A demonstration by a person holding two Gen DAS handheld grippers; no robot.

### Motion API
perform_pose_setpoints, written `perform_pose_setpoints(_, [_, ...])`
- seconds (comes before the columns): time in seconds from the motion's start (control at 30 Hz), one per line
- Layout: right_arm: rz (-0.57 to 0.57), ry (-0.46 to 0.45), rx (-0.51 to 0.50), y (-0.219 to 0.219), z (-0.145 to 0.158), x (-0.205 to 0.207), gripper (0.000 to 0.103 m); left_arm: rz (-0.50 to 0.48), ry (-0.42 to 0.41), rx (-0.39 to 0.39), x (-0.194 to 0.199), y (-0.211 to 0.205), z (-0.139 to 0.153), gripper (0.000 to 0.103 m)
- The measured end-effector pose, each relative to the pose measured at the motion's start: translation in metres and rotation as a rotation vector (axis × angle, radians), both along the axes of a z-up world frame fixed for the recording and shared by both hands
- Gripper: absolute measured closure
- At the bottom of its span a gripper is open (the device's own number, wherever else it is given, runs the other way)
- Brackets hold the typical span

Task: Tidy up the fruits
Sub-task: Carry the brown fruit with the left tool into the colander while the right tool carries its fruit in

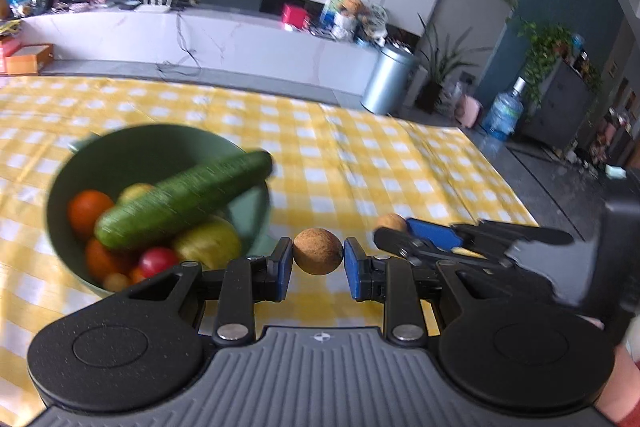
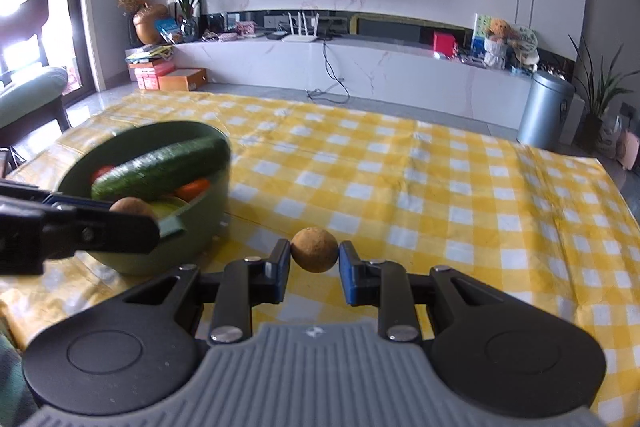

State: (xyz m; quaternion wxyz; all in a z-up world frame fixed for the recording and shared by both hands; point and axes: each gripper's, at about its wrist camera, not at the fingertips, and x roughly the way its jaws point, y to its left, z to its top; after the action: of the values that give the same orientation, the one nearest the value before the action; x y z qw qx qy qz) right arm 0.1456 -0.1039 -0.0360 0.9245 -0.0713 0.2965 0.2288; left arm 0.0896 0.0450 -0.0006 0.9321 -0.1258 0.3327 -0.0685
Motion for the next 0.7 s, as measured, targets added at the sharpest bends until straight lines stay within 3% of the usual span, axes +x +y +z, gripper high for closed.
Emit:
perform_pose_setpoints(0.4, [0.155,-0.114,-0.046,0.061,0.049,-0.013,0.081,0.112,-0.049,0.035,0.019,0.048,0.027,0.073])
perform_pose_setpoints(0.7, [0.231,-0.141,-0.145,0.105,0.056,0.008,0.081,0.172,-0.001,0.038,0.046,0.081,0.014,0.073])
